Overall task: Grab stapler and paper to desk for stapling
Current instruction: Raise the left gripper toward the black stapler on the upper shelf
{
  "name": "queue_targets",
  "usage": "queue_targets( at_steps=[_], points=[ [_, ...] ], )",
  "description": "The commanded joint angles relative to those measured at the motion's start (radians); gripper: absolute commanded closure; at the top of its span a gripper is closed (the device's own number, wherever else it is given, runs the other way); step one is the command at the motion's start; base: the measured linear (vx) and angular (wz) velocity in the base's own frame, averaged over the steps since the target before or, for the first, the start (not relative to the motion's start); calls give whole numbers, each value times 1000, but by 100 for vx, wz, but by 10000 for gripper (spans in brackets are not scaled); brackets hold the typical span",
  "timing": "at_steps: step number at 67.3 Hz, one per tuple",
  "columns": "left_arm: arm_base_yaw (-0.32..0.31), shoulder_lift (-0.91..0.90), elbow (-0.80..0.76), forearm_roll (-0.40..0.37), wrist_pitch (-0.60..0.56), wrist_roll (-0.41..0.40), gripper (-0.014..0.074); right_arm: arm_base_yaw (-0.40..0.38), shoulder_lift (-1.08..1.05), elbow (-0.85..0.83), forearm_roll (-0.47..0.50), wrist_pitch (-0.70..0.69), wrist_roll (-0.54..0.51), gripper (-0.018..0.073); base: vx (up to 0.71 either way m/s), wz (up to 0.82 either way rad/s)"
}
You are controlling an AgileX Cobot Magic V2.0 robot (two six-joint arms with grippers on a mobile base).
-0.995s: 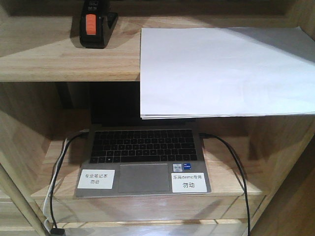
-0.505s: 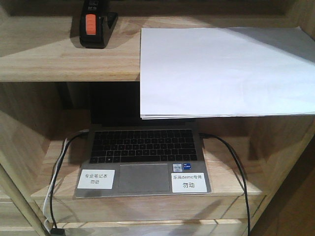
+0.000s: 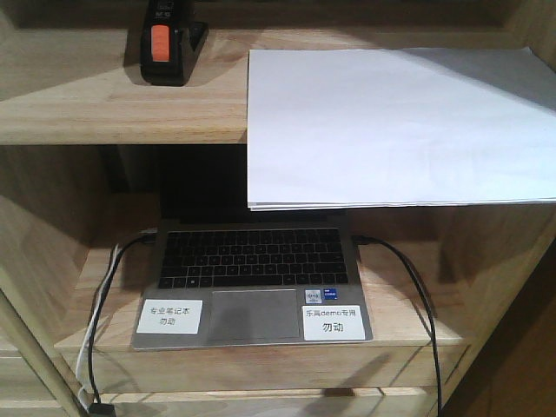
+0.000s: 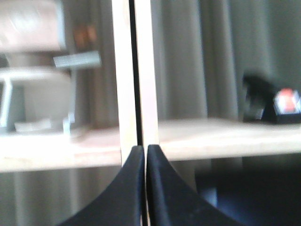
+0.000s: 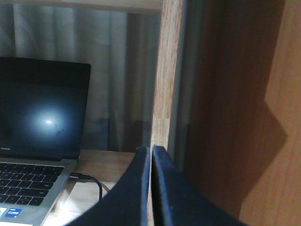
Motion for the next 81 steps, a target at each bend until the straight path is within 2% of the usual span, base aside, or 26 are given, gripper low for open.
queue_targets(
  at_steps=[1, 5, 10, 35, 44, 55, 66, 73, 81],
  points=[
    [-1, 98, -116, -23, 82, -3, 603, -8, -6, 5, -10, -70, -3, 569, 0, 0],
    [-1, 140, -163, -47, 146, -3, 603, -8, -6, 5, -10, -70, -3, 569, 0, 0],
    [-1, 175, -190, -69, 169, -3, 603, -8, -6, 5, -10, -70, -3, 569, 0, 0],
    [-1, 201, -188, -67, 143, -4, 598, -8, -6, 5, -10, -70, -3, 569, 0, 0],
    [0, 201, -188, -67, 143, -14, 567, -8, -6, 5, -10, -68, -3, 569, 0, 0],
    [0, 201, -190, -67, 125, -14, 435, -8, -6, 5, -10, -68, -3, 569, 0, 0],
    [0, 201, -193, -67, 118, -14, 194, -8, -6, 5, -10, -68, -3, 569, 0, 0],
    [0, 201, -193, -67, 110, -13, 88, -8, -6, 5, -10, -68, -3, 569, 0, 0],
    [0, 201, -192, -67, 96, -13, 45, -8, -6, 5, -10, -68, -3, 569, 0, 0]
  ],
)
